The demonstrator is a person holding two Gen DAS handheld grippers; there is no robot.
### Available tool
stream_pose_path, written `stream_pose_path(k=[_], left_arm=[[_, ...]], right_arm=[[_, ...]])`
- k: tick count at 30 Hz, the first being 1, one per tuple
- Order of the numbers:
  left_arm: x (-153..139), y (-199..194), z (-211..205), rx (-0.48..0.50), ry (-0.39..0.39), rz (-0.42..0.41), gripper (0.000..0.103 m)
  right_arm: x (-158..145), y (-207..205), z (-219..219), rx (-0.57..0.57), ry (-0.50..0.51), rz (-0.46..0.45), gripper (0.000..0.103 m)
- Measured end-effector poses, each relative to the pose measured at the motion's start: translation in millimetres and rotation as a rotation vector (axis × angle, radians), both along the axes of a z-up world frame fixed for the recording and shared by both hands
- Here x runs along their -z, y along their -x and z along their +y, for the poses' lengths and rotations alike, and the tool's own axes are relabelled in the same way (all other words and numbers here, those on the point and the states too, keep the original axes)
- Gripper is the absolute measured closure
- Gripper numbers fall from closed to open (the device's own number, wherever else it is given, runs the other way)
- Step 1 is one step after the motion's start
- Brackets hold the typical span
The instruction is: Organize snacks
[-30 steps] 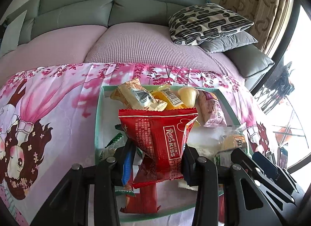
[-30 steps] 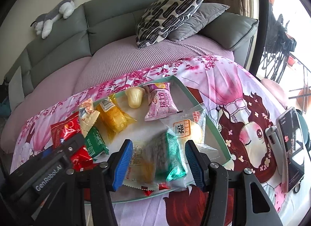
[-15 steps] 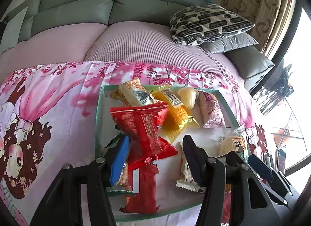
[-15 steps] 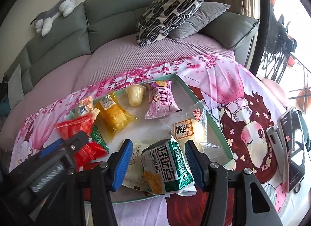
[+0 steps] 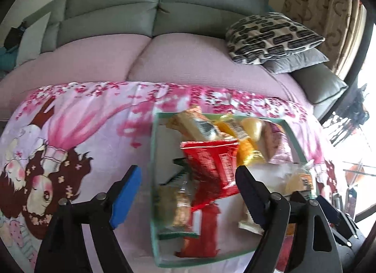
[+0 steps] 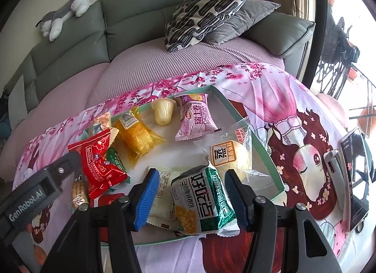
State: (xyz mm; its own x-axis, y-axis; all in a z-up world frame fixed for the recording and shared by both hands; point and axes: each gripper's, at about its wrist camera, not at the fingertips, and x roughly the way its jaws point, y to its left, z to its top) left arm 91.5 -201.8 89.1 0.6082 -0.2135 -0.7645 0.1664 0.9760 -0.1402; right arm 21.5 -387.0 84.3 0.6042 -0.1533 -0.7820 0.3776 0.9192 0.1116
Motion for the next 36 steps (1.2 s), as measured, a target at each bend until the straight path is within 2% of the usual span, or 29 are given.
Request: stream_pose_path(k=[5,7,9,17,25,28,36], left_arm=[[6.5,-4.9,7.7,-0.047,-0.065,-0.004,0.019],[9.2,-6.1,9.3,-0.059,-0.095,-0.005,0.017],[11.1,-7.3,10.1,-0.062,-0.112,-0.003,0.008],[14.1,-7.7,11.7,-0.075,-0.139,-0.011,0.008],[15.8,-9.4,14.6,-0.108,-0.150,-0.020,0.008],[16.6,-10.0,16.3,-0.122,-0.163,-0.023,0.000],[16.2,-9.3,16.2,-0.116,-0.175,-0.017,0.000]], right_arm=[[-1.0,0.7,-1.8,0.013,0.008,-0.007,0.018],[-1.5,0.4,-1.6,0.015,0.015,-0.011,0.015],[-1.6,0.3,-1.2,0.016,0.019,-0.012,0.014],[-0.2,-0.3,-1.4,0.025,0.037,-0.007,0.000],[1.5,-0.2,-2.4,0.030,0.043,-0.002,0.000],[1.7,-0.4,-2.2,0.026,0.046,-0.005,0.000],[1.7,-0.6,0.5,0.014,0.058,-0.003,0.000]])
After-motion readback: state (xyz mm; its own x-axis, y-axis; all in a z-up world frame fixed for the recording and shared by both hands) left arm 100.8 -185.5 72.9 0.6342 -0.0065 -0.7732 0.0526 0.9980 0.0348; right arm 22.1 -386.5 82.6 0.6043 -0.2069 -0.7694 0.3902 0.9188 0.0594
